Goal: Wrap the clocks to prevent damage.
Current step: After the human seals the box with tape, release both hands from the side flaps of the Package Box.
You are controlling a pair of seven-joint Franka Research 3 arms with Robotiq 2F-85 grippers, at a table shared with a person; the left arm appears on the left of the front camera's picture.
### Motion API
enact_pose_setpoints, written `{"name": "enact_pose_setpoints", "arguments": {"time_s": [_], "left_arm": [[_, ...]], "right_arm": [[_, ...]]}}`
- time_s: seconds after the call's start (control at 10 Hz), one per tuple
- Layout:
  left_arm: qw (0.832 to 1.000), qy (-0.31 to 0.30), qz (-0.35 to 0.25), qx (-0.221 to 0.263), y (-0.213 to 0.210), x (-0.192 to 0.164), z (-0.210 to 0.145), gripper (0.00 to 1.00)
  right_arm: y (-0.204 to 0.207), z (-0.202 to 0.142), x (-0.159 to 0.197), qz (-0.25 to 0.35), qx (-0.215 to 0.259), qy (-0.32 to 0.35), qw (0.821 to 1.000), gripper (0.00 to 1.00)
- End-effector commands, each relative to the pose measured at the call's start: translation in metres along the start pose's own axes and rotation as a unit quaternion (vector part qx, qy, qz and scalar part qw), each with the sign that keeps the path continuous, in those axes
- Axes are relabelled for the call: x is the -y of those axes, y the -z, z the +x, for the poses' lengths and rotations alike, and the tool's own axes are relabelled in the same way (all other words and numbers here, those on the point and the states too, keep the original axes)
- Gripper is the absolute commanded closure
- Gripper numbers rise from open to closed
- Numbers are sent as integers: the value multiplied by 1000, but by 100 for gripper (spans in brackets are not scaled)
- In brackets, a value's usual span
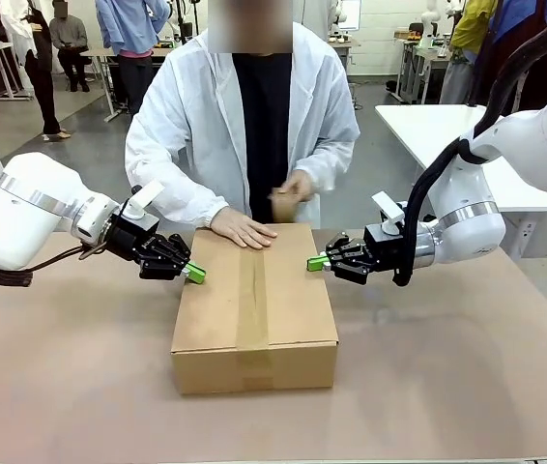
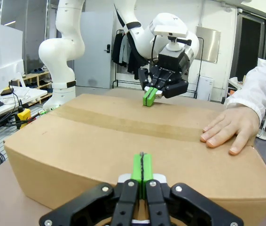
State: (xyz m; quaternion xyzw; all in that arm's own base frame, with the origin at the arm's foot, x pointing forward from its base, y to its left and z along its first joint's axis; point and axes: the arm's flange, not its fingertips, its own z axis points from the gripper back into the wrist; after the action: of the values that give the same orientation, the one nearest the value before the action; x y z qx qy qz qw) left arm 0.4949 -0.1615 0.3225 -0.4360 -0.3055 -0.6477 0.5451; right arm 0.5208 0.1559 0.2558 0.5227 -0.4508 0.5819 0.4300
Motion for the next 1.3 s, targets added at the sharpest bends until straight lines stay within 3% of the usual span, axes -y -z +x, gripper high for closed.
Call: {"name": "enact_pose_setpoints", "arguments": {"time_s": [0.0, 1.2], "left_arm": [[1000, 1, -1, -1, 3, -1, 0, 100], [1000, 1, -1, -1, 3, -1, 0, 100]], "right_arm": [[1, -2, 0, -2, 1, -5, 1000, 99], [1, -2, 0, -2, 1, -5, 1000, 99]]}}
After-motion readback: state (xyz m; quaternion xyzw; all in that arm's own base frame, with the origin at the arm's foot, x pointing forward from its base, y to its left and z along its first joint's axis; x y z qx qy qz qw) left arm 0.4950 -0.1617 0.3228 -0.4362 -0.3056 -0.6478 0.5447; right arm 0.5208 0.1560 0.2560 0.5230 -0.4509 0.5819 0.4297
